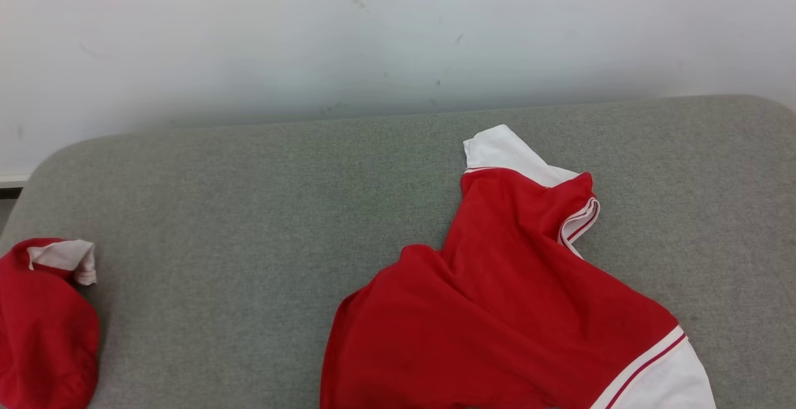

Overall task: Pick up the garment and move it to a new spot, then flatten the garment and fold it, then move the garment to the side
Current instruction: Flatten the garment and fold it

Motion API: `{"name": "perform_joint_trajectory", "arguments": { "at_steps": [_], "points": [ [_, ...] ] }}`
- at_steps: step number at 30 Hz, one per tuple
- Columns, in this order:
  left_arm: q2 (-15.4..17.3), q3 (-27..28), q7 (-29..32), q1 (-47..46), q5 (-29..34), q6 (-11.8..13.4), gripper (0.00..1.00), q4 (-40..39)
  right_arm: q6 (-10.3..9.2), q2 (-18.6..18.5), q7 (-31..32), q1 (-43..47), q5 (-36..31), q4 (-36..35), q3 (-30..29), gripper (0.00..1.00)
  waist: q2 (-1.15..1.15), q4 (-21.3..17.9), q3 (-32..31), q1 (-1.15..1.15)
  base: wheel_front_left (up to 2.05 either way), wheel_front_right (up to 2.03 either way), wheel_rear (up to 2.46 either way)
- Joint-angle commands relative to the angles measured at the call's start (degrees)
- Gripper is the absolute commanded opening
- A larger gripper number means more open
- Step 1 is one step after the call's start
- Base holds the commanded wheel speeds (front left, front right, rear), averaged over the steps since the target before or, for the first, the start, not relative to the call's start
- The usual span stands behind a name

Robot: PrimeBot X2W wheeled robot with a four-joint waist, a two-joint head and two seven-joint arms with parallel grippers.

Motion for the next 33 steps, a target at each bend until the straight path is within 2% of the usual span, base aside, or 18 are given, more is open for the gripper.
{"name": "perform_joint_trajectory", "arguments": {
  "at_steps": [1, 11, 20, 22, 23, 25, 27, 29, 31, 32, 33],
  "points": [
    [0.4, 0.3, -0.2, -0.2, -0.7, 0.4, 1.0, 0.1, -0.13, 0.0, 0.1, -0.4, 0.5, 0.8, 0.5, 1.0, 0.0, 0.0, 0.0, 0.0, 0.0, 0.0, 0.0],
    [1.3, 1.1, 1.9, 1.9, -1.3, 2.0, 1.0, -2.7, -0.13, -0.3, -0.9, -1.4, 1.4, 2.3, 2.0, 1.0, 0.0, 0.8, 0.2, 0.0, 0.0, 0.0, 0.0],
    [0.5, -0.9, 2.3, 0.4, -3.3, 0.5, 1.0, -0.2, -0.13, -0.4, -1.1, -2.8, 1.8, 2.8, 3.7, 1.0, 0.0, 0.5, 0.6, 0.0, 0.0, 0.0, 0.0],
    [0.5, -0.9, 1.9, 0.0, -3.4, 0.6, 0.78, 0.3, -0.13, -0.3, -1.1, -3.1, 1.8, 2.8, 4.2, 1.0, 0.0, 0.2, 0.8, 0.0, 0.0, 0.0, 0.0],
    [0.5, -0.9, 1.8, -0.3, -3.6, 0.6, 0.74, 0.5, -0.1, -0.3, -1.1, -3.4, 1.9, 2.8, 4.5, 1.0, 0.0, 0.1, 1.0, 0.0, 0.0, 0.0, 0.0],
    [0.6, -0.8, 1.5, -0.7, -3.8, 0.5, 0.73, 0.9, -0.06, -0.1, -1.2, -3.7, 2.2, 2.7, 4.9, 1.0, 0.0, 0.0, 1.4, 0.0, 0.0, 0.0, 0.0],
    [0.8, -0.9, 1.5, -1.2, -4.1, 0.4, 0.64, 1.4, -0.06, 0.2, -0.9, -4.0, 2.4, 2.7, 5.6, 1.0, 0.0, -0.2, 1.8, 0.0, 0.0, 0.0, 0.0],
    [0.9, -1.0, 1.5, -1.5, -4.2, 0.1, 0.42, 1.9, 0.03, 0.7, -0.6, -4.8, 2.7, 2.7, 6.5, 1.0, 0.0, -0.3, 2.1, 0.0, 0.0, 0.0, 0.0],
    [0.9, -1.1, 1.4, -1.9, -4.4, 0.0, 0.25, 2.5, 0.09, 1.1, -0.2, -5.5, 3.0, 3.0, 7.3, 1.0, 0.0, -0.4, 2.4, 0.0, 0.0, 0.0, 0.0],
    [0.9, -1.1, 1.5, -2.1, -4.6, -0.1, 0.08, 2.7, 0.15, 1.5, 0.2, -5.9, 3.2, 3.1, 7.9, 1.0, 0.0, -0.4, 2.5, 0.0, 0.0, 0.0, 0.0],
    [0.8, -1.2, 1.5, -2.2, -4.7, -0.1, 0.0, 2.9, 0.17, 2.0, 0.7, -6.1, 3.8, 3.3, 8.5, 1.0, 0.0, -0.4, 2.5, 0.0, 0.0, 0.0, 0.0]
  ]
}}
